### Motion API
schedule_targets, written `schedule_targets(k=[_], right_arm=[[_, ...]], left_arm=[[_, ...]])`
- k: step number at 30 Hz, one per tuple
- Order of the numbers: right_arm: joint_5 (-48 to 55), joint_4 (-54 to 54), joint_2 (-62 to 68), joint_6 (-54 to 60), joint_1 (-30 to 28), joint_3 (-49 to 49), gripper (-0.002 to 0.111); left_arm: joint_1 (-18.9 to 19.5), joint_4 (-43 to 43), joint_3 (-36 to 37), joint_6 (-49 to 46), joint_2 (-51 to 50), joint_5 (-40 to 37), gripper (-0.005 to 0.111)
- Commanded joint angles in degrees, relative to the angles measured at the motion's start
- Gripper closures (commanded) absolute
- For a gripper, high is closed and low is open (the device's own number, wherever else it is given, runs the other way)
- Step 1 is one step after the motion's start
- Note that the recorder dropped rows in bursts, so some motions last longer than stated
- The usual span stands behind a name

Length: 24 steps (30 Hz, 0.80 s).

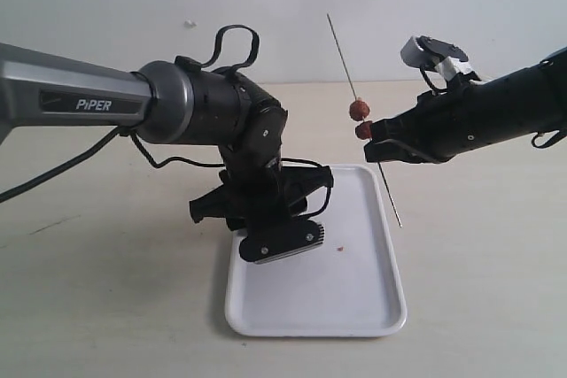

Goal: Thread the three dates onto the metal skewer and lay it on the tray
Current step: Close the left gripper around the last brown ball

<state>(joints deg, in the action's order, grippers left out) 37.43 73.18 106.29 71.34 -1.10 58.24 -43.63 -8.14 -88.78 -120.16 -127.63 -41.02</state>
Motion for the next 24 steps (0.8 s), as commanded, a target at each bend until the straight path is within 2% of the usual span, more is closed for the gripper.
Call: schedule_targets(k=[1, 6, 12, 24], right_arm=[[-0.27, -0.03, -0.18, 0.5, -0.39, 0.56, 0.108], [-0.27, -0.03, -0.18, 0.5, -0.39, 0.56, 0.108], [-0.86, -0.03, -0.18, 0.5, -0.39, 0.56, 0.108], [-0.74, -0.03, -0.18, 0.5, -0.39, 0.56, 0.108]], left_arm=[[-0.41, -0.31, 1.06, 0.06, -0.04, 0.84, 0.063], [-0.57, -0.31, 1.06, 0.06, -0.04, 0.84, 0.063], [-2.99, -1.45, 1.31, 0.06, -0.04, 1.1, 0.064], [-3.09, -1.82, 1.31, 0.06, -0.04, 0.88, 0.064]])
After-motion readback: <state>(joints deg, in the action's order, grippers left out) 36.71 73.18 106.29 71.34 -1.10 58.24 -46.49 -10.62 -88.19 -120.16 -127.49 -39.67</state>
